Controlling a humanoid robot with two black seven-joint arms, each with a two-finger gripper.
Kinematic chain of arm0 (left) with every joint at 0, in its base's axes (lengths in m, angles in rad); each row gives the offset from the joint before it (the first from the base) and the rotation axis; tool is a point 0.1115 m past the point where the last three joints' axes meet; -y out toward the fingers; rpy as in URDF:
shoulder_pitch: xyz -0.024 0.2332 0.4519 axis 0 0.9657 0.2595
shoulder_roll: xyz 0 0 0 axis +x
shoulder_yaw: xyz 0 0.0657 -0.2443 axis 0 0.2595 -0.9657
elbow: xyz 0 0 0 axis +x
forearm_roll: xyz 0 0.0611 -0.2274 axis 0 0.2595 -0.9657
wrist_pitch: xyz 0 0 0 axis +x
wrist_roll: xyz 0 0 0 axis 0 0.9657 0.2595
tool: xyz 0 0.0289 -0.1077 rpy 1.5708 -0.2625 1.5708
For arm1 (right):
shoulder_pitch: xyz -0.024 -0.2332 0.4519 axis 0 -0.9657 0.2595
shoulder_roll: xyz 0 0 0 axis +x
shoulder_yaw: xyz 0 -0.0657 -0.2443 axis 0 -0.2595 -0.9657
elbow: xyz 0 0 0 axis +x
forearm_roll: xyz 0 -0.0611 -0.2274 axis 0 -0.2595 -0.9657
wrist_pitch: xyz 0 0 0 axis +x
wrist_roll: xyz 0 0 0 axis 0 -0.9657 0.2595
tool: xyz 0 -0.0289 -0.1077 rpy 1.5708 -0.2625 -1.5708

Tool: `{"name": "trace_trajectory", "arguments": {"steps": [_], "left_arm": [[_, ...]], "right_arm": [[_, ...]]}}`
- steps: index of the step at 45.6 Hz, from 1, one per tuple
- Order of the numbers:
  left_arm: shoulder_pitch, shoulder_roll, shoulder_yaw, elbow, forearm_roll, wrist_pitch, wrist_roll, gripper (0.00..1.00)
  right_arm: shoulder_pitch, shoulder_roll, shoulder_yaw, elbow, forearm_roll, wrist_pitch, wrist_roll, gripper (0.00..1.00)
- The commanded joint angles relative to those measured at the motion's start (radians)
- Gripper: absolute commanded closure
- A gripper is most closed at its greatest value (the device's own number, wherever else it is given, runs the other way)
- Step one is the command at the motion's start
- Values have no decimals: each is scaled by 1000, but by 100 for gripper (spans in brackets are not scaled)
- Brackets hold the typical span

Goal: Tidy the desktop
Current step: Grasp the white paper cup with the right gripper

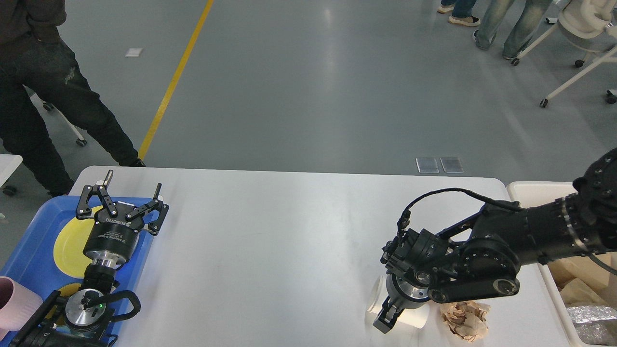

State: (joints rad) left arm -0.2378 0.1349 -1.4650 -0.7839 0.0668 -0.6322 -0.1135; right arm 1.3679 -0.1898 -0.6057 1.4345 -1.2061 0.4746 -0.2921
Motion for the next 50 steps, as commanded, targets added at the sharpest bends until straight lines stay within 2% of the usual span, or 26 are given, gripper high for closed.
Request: {"name": "trace_trajectory", "arguments": {"steps": [1, 8, 17, 20, 29, 34, 36, 38, 43, 50], "left_arm": [[0, 0, 0, 0, 1, 0, 0, 3], [0, 0, 0, 0, 1, 0, 0, 3], [0, 2, 0, 0, 1, 0, 0, 3], [0, 0, 0, 0, 1, 0, 0, 3], [0, 0, 0, 0, 1, 0, 0, 3], [0, 0, 0, 0, 1, 2, 0, 3], [0, 0, 0, 0, -1, 0, 0, 3], [0, 0, 0, 0, 1, 0, 0, 3], [0, 0, 0, 0, 1, 0, 0, 3], [0, 0, 0, 0, 1, 0, 0, 3]], "right_arm": [[-16, 24, -38, -46, -1, -5, -1, 13], [-75, 78, -85, -144, 0, -43, 1, 13], [-84, 87, -91, -152, 13, -60, -1, 13], [-84, 85, -89, -152, 16, -62, -1, 16], [-87, 82, -89, -157, 19, -65, -1, 51], [-89, 87, -88, -157, 43, -83, -1, 54], [-82, 87, -88, -157, 56, -93, -1, 59], [-75, 85, -88, -157, 74, -96, -1, 68], [-52, 76, -88, -161, 189, -97, 1, 100], [-1, 76, -108, -175, 401, -96, 4, 100]]}}
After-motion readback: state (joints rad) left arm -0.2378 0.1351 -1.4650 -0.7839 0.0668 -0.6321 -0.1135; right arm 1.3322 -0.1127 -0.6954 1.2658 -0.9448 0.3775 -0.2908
